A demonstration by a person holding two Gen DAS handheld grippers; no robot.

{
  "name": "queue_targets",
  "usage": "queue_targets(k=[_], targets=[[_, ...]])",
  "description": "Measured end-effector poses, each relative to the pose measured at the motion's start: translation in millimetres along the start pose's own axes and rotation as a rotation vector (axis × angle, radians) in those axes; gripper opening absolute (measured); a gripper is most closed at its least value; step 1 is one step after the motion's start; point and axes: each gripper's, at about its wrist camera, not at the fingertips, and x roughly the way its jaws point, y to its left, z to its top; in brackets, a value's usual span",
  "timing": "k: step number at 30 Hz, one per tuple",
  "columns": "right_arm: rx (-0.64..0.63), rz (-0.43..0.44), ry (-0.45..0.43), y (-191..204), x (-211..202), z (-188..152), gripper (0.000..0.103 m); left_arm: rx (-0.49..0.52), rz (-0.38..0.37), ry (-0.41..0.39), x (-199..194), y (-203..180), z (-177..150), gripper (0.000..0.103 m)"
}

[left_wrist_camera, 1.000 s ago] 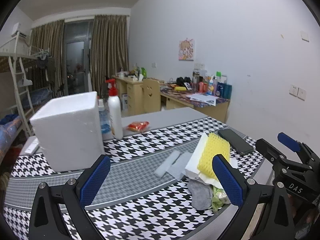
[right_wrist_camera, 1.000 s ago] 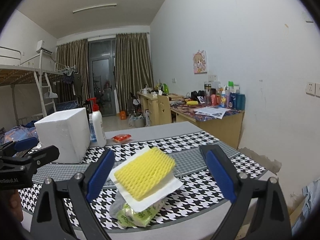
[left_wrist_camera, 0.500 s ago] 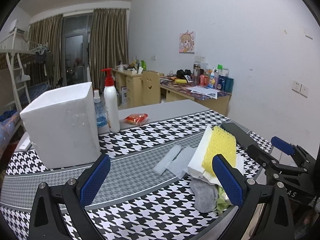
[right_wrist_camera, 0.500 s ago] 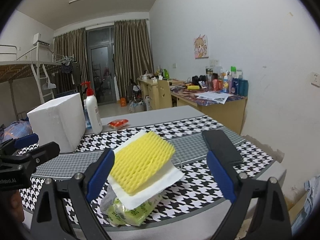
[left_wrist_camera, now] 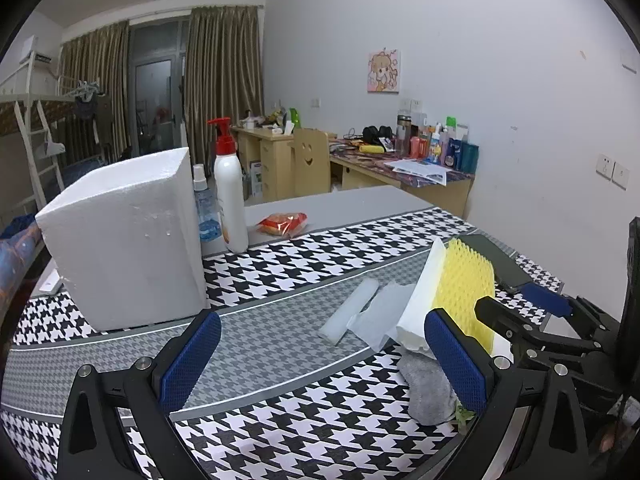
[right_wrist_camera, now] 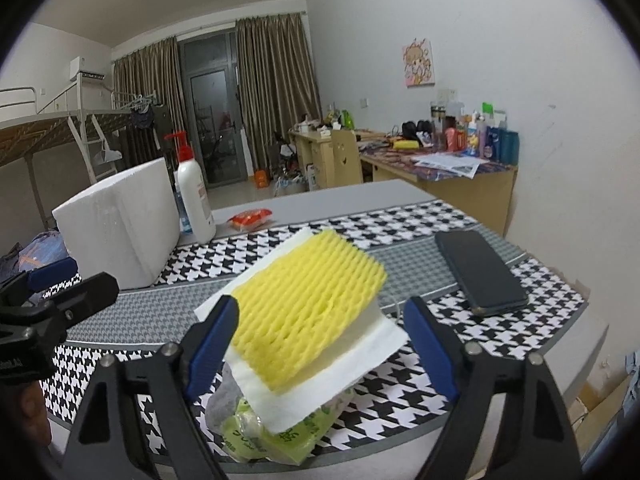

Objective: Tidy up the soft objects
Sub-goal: 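Move the right tool onto the yellow foam net sleeve and close on it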

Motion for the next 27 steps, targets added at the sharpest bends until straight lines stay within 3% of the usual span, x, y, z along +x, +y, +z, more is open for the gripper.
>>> queue_targets(k=[6, 15, 18, 23, 27], targets=[[0.055, 0.095, 0.051, -7.3, 8.1, -2.1, 0.084, 0.012, 0.0, 0.014, 6.1, -1.9, -1.7, 0.102], [0.081, 0.13, 0.118, -8.7, 22.5, -7.7, 0.068, 0.019, 0.002, 0.023, 13.9, -2.1, -0.9, 0.102], [0.08, 0.133, 0.128, -8.8, 23.7, -7.8, 0.059, 0.024, 0.0, 0.026, 15.4, -3.4, -1.1, 0.102], [0.089, 0.139, 0.146, -13.1, 26.2, -7.5, 0.035, 0.034, -0.007, 0.038, 20.2, -7.7, -1.7, 0.102], [0.086, 0.138, 0.149, -14.5, 25.7, -7.1, 0.025, 0.045, -0.013, 0.04, 22.0, -12.6, -0.4, 0.102]])
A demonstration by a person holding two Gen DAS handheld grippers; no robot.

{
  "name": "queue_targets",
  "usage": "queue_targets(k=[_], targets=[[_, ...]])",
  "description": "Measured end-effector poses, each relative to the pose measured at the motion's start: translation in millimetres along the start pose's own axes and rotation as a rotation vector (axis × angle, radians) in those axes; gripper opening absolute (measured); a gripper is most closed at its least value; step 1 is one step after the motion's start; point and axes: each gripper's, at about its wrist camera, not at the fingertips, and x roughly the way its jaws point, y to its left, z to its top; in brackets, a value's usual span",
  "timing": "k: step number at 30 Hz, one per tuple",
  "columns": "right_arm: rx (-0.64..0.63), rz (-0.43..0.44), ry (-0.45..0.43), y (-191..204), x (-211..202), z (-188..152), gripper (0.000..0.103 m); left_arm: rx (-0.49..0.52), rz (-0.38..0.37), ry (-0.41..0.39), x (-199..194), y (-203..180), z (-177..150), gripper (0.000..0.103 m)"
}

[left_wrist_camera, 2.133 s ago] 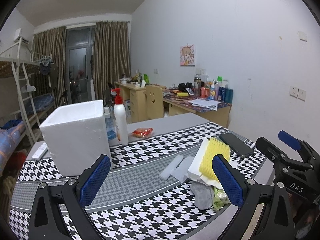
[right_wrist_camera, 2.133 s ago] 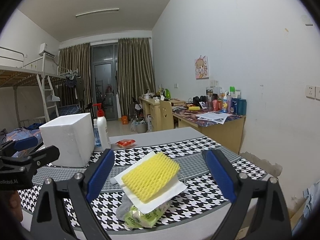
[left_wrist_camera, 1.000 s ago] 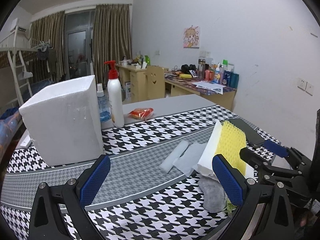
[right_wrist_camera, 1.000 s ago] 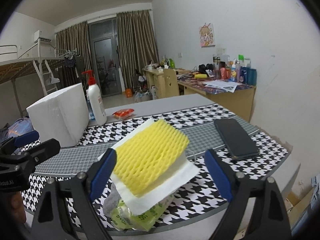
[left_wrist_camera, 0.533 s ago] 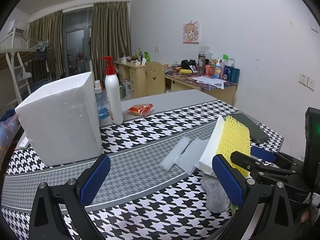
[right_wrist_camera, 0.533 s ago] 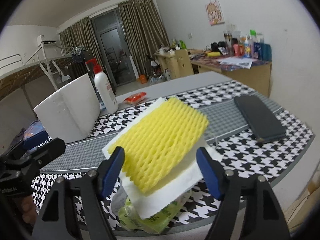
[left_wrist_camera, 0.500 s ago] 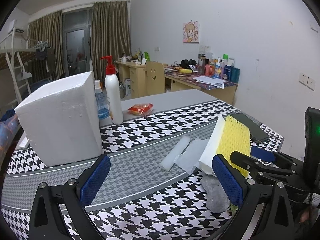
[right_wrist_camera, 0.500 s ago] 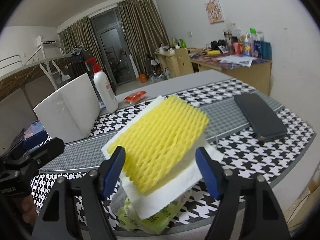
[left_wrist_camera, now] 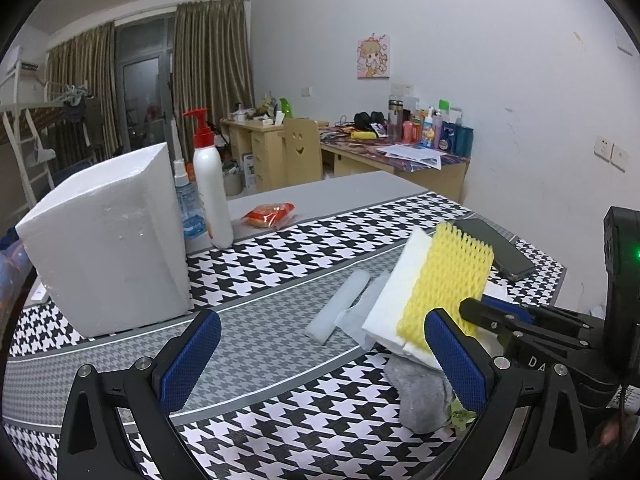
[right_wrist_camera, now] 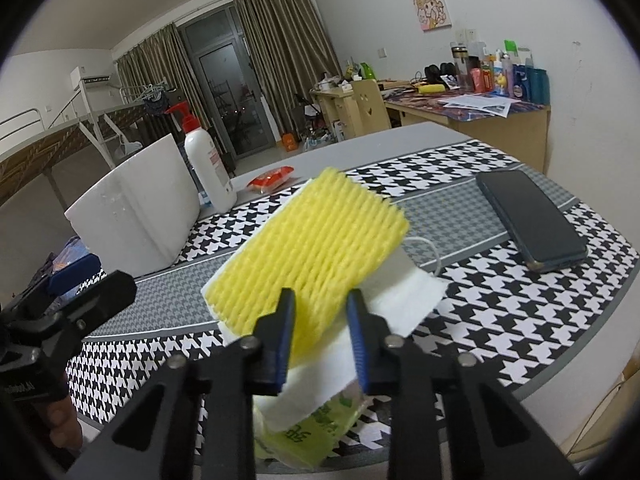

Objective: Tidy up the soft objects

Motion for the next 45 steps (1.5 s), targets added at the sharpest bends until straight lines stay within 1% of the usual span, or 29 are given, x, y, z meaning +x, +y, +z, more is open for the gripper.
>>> queue_targets(k=[1, 5, 11, 18, 24, 26, 28, 29, 31, 32, 34, 35, 37, 39, 41, 43, 44, 45], targets=[[-0.001, -0.002, -0.003, 0.0, -0.8, 0.2, 0.018, 0.006, -0.002, 0.0, 0.3, -2.0, 0.5, 0.102], [-0.017, 0.004, -0.027, 0.1, -9.3, 2.6, 0.013, 0.016, -0.017, 0.001, 1.0, -7.8, 2.3, 0.102], [-0.032, 0.008, -0.077, -0.8, -27.9, 7.8, 0.012, 0.035, -0.051, 0.001, 2.5, -18.8, 4.0, 0.102], [-0.023, -0.026, -0.153, -12.1, -54.3, 14.9, 0.012, 0.074, -0.089, 0.02, 11.9, -36.7, 5.5, 0.102], [-0.001, -0.072, -0.164, -27.1, -60.8, 12.8, 0.012, 0.14, -0.141, 0.044, 18.7, -60.8, 4.2, 0.102], [0.011, -0.09, -0.163, -32.4, -62.4, 10.9, 0.012, 0.166, -0.159, 0.042, 19.6, -68.5, 3.7, 0.101], [0.02, -0.112, -0.168, -39.0, -64.9, 9.0, 0.012, 0.193, -0.17, 0.053, 23.3, -74.8, 3.6, 0.092], [0.024, -0.115, -0.169, -40.9, -66.4, 8.4, 0.012, 0.201, -0.173, 0.06, 25.5, -77.4, 3.7, 0.09], [0.032, -0.126, -0.169, -45.7, -69.4, 6.2, 0.012, 0.214, -0.175, 0.079, 31.1, -82.0, 4.0, 0.08], [0.036, -0.133, -0.169, -48.1, -70.3, 5.1, 0.012, 0.217, -0.175, 0.091, 34.1, -83.8, 4.0, 0.077], [0.04, -0.137, -0.168, -50.0, -72.8, 2.8, 0.012, 0.219, -0.183, 0.117, 41.7, -86.3, 3.6, 0.067], [0.042, -0.14, -0.169, -51.6, -73.9, 1.5, 0.012, 0.216, -0.182, 0.126, 44.5, -86.6, 3.4, 0.065], [0.048, -0.145, -0.17, -53.0, -76.8, 0.1, 0.012, 0.213, -0.179, 0.154, 51.9, -86.0, 2.9, 0.055], [0.054, -0.147, -0.171, -56.1, -79.0, -1.0, 0.012, 0.206, -0.184, 0.176, 57.4, -84.9, 2.7, 0.051], [0.059, -0.149, -0.171, -58.6, -80.0, -1.9, 0.012, 0.204, -0.183, 0.19, 60.7, -85.6, 1.7, 0.044], [0.065, -0.149, -0.169, -60.6, -80.6, -3.4, 0.012, 0.203, -0.188, 0.209, 64.2, -86.3, -0.1, 0.033], [0.068, -0.148, -0.169, -61.4, -80.7, -4.2, 0.012, 0.2, -0.193, 0.225, 66.7, -86.3, -1.1, 0.03], [0.068, -0.149, -0.168, -61.6, -81.1, -4.2, 0.012, 0.195, -0.19, 0.233, 68.3, -85.9, -1.5, 0.021]])
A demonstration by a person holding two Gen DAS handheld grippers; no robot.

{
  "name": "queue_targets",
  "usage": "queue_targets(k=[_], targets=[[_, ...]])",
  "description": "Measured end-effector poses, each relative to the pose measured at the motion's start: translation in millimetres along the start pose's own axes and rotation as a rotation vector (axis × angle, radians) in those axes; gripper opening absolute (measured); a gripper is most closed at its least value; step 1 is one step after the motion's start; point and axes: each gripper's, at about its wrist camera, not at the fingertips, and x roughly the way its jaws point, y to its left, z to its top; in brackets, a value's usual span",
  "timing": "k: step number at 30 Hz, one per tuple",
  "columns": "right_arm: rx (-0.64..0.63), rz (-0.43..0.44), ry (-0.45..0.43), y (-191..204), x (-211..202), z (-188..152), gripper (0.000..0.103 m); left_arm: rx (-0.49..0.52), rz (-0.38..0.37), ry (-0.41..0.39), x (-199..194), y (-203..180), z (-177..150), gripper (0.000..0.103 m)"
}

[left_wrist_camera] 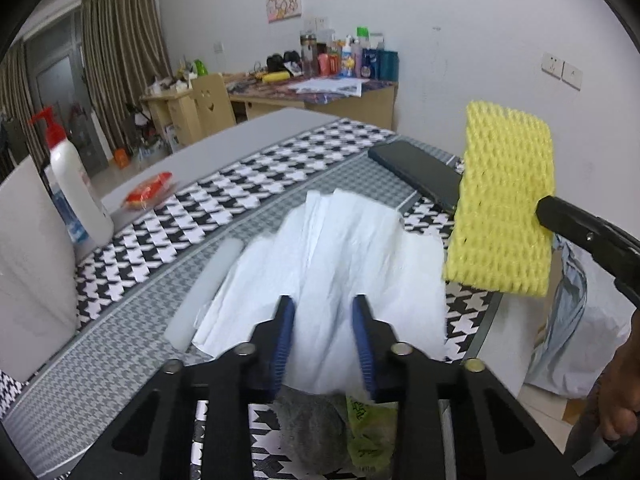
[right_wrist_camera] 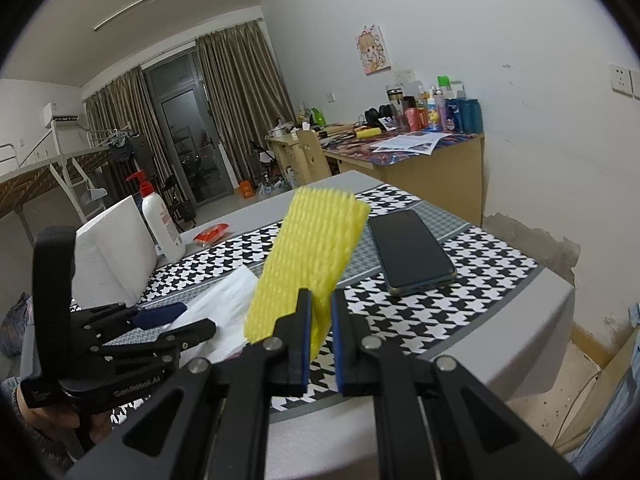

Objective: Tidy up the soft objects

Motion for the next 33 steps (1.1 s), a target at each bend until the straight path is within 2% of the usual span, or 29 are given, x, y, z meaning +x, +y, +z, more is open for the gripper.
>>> queue_targets(k=[1, 6, 13, 19, 25, 30, 33], targets=[[0.001, -0.002, 0.001, 0.0, -0.1, -0.2, 0.012, -0.01, -0.001, 0.003, 0.5, 1.0, 0.0, 0.016], [0.005, -0.004, 0.001, -1.6, -0.2, -0.9, 0.012, -0.028, -0.013, -0.009, -5.0, 5.0, 1.7, 0.01], [0.003, -0.005, -0.001, -1.4, -0.9, -2.2, 0.012, -0.067, -0.07, -0.057, -29.1, 14.8, 8.4, 0.01], [-0.001, 0.0, -0.006, 1.5, -3.1, -1.7, 0.012, -0.077, -0.068, -0.099, -51.7, 22.3, 6.4, 0.01], [-0.006, 0.008, -0.007, 6.7, -4.1, -2.0, 0.012, -0.136, -0.176, -0.103, -61.6, 33.9, 6.2, 0.01], [-0.016, 0.017, -0.01, 12.2, -5.5, -2.5, 0.012, -0.118, -0.115, -0.08, -56.4, 34.0, -10.4, 0.011], [-0.021, 0.017, -0.008, 14.1, -4.5, -2.4, 0.012, -0.106, -0.064, -0.066, -53.1, 35.3, -17.2, 0.02]])
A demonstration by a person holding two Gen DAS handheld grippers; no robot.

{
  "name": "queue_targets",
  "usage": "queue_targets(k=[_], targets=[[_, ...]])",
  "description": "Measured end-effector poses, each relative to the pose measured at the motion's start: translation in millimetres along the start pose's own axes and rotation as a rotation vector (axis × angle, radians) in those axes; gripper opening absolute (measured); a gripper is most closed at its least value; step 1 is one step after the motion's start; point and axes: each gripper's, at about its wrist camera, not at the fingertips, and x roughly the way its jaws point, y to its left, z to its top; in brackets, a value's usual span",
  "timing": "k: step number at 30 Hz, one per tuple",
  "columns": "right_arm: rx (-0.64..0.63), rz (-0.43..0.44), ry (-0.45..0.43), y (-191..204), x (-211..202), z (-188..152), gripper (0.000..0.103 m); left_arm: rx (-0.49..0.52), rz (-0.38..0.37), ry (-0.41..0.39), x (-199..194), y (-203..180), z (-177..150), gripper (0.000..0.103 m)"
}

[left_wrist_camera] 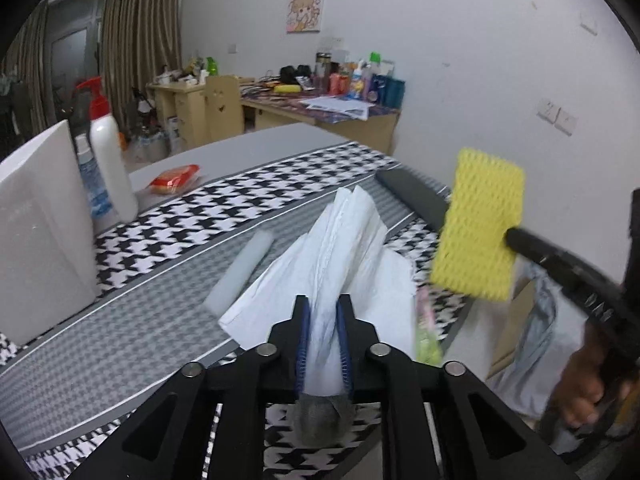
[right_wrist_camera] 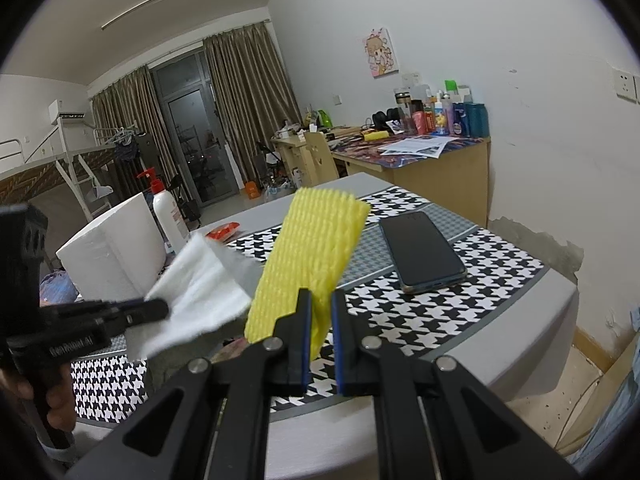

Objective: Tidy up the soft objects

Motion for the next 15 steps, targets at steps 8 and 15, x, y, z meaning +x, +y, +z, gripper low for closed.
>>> queue_targets(k=[8, 15], targets=[[-0.004, 0.006, 0.0, 2.5, 1.1, -0.3, 0.012, 0.048, 0.107, -0.034, -0.2, 2.4, 2.4, 0.047], [-0.003, 0.004, 0.002, 0.9, 2.7, 0.4, 0.012, 0.126, 0.074, -0.068, 1.3, -18.6, 20.1, 0.067]])
